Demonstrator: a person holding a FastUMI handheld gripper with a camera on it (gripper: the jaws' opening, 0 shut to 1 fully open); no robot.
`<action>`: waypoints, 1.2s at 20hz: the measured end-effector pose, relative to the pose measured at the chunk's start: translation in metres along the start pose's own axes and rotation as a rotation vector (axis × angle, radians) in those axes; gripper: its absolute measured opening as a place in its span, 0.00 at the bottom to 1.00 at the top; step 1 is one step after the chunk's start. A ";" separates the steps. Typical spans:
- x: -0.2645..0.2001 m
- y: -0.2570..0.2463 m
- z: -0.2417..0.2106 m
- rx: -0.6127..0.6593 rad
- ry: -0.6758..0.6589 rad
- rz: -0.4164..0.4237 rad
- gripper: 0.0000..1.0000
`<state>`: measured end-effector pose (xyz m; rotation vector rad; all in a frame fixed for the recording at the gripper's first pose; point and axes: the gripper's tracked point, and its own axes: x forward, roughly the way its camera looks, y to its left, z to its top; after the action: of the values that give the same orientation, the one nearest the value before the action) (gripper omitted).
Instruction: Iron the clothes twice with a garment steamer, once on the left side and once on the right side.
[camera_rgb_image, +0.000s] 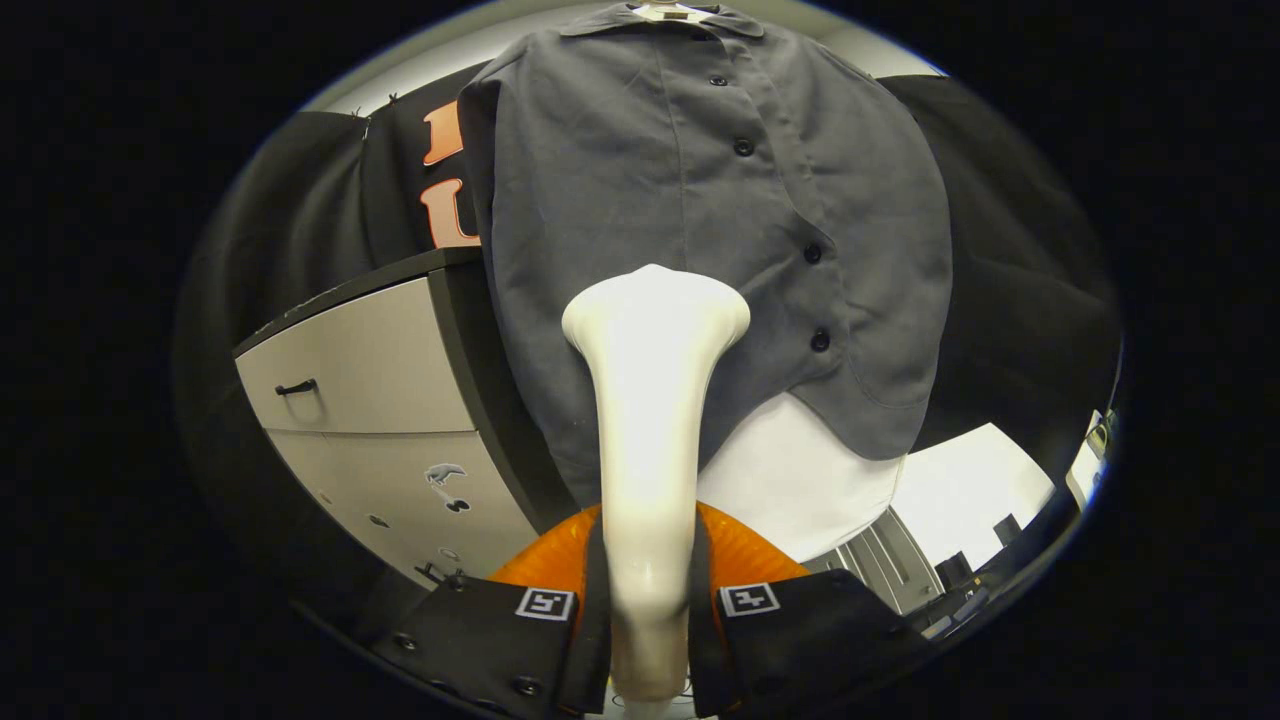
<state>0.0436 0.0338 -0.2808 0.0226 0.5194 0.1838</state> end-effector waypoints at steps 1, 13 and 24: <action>-0.006 0.000 0.004 0.012 -0.016 0.000 0.39; -0.109 -0.095 0.201 -0.026 -0.288 0.030 0.39; -0.058 -0.140 0.325 -0.043 -0.381 -0.020 0.39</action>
<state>0.1783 -0.1062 0.0204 0.0103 0.1357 0.1664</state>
